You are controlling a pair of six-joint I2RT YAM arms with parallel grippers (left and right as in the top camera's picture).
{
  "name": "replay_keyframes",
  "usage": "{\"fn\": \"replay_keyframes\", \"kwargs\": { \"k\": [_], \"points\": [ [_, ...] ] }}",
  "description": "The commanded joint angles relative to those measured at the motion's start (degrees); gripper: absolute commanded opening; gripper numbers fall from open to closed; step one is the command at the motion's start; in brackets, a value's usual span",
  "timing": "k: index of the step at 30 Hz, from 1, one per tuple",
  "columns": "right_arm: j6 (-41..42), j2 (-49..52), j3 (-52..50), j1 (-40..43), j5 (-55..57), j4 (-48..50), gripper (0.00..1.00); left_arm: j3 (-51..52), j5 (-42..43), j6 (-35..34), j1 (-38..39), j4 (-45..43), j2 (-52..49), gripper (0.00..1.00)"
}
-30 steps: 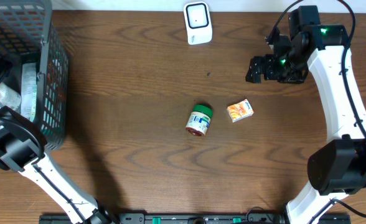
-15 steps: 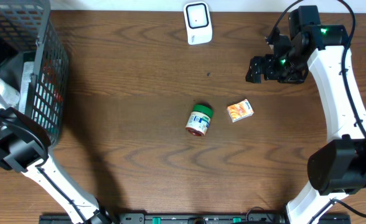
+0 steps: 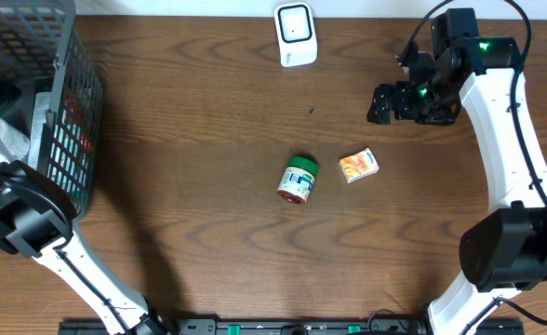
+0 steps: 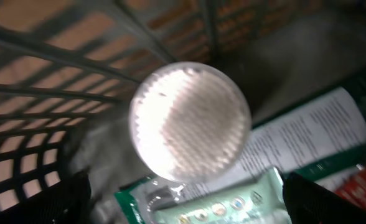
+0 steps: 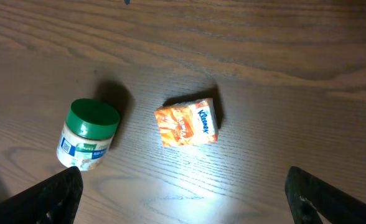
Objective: Scan the item barcode
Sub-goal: 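Grasp the white-lidded tub in the basket with the left gripper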
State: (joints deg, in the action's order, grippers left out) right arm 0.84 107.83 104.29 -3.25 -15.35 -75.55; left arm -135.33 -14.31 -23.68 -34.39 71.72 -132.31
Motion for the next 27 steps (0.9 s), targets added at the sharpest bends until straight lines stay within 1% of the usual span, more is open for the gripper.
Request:
{"fn": "replay_keyframes", "kwargs": {
  "k": [1,9,20,27],
  "points": [
    [-0.7,-1.0,0.9,-0.2,0.3,0.2,0.99,-0.6,-4.9,-2.7,-0.1,0.2,1.7,0.98],
    [-0.7,-0.9,0.9,-0.2,0.3,0.6,0.99,0.9,-4.8,-3.0,-0.2,-0.1,1.6,0.98],
    [-0.7,-0.9,0.9,-0.2,0.3,0.5,0.99,11.7,-4.4,-3.0,-0.3,-7.0,1.6,0.98],
    [-0.7,-1.0,0.9,-0.2,0.3,0.3,0.99,13.2,-4.4,-3.0,-1.0,-9.8,1.6,0.98]
  ]
}}
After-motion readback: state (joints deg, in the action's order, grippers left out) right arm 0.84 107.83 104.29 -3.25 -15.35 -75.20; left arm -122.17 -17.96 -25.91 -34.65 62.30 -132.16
